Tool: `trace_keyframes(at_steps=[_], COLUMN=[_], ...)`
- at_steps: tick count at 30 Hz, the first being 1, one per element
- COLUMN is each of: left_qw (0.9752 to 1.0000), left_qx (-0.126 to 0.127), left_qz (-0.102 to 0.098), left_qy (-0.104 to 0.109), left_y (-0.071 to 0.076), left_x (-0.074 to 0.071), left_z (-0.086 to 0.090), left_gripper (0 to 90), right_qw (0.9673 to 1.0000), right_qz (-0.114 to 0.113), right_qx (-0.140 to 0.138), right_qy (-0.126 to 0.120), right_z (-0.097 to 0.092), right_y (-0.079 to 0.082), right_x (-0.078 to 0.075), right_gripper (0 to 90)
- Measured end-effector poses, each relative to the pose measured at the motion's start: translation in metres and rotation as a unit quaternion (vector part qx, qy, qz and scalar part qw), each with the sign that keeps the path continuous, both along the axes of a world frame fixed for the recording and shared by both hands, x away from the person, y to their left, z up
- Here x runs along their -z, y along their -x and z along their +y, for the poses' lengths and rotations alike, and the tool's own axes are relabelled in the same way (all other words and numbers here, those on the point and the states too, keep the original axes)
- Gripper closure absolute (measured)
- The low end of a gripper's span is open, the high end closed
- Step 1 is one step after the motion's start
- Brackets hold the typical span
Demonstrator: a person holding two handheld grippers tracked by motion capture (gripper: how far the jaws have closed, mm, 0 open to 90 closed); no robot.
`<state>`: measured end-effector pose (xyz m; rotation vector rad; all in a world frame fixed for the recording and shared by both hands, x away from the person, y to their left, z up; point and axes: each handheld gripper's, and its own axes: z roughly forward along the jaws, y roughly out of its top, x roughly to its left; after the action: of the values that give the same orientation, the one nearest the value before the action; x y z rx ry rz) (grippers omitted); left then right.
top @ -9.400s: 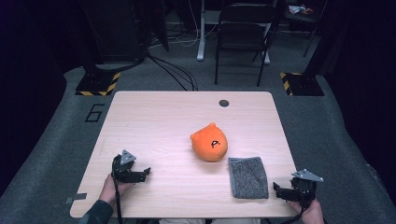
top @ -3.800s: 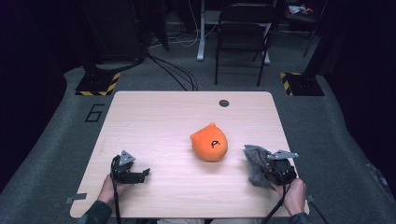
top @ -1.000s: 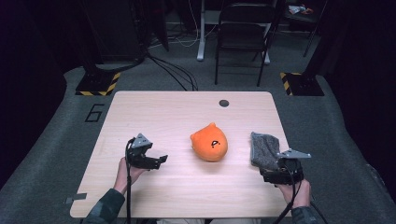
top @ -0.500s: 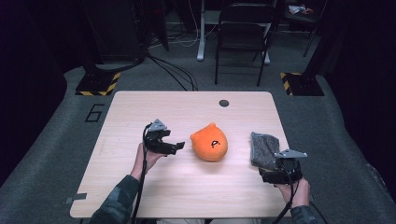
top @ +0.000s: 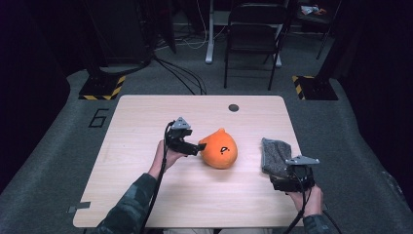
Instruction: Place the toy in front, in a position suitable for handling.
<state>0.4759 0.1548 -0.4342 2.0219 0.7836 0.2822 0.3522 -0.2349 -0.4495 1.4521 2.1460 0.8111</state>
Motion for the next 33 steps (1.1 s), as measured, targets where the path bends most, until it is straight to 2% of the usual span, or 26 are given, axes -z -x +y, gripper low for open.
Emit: trace_keyframes(at_steps=[3, 12, 17, 20, 21, 23, 25, 27, 30, 33], left_qw=[1.0, 0.999, 0.9978, 0.9967, 0.9959, 0.9947, 0.9938, 0.9921, 0.9917, 0.9929], left_qx=[0.006, 0.029, 0.044, 0.057, 0.064, 0.063, 0.068, 0.074, 0.074, 0.066], left_qz=[0.0, 0.006, 0.025, 0.032, 0.033, 0.031, 0.031, 0.023, 0.016, 0.011], left_qy=[-0.003, -0.032, -0.043, -0.049, -0.055, -0.076, -0.083, -0.099, -0.104, -0.098], left_y=[-0.002, -0.014, -0.02, -0.02, -0.02, -0.019, -0.016, -0.015, -0.011, -0.009], left_x=[0.0, 0.006, 0.014, 0.018, 0.019, 0.022, 0.024, 0.026, 0.028, 0.03], left_z=[-0.008, -0.034, -0.044, -0.048, -0.049, -0.052, -0.054, -0.055, -0.055, -0.054], left_gripper=[11.8, 12.2, 15.3, 20.6, 22.3, 26.5, 32.2, 39.1, 49.1, 57.0], right_qw=[1.0, 1.0, 1.0, 1.0, 1.0, 1.0, 0.9999, 0.9999, 0.9999, 0.9999], right_qz=[-0.002, 0.001, 0.008, 0.006, 0.008, 0.008, 0.01, 0.012, 0.015, 0.015], right_qx=[-0.001, 0.004, 0.003, -0.004, 0.0, 0.002, 0.0, 0.001, -0.004, -0.005], right_qy=[-0.002, 0.004, 0.0, 0.003, 0.001, -0.001, 0.0, 0.0, 0.005, 0.003], right_z=[-0.001, -0.002, -0.002, -0.004, -0.003, -0.003, -0.003, -0.002, -0.002, -0.001], right_y=[-0.001, -0.002, -0.002, -0.003, -0.003, -0.003, -0.004, -0.004, -0.005, -0.005], right_x=[0.0, 0.002, 0.003, 0.003, 0.003, 0.003, 0.004, 0.005, 0.006, 0.006], right_gripper=[9.8, 10.0, 10.1, 10.1, 10.1, 10.1, 10.2, 10.2, 10.3, 10.5])
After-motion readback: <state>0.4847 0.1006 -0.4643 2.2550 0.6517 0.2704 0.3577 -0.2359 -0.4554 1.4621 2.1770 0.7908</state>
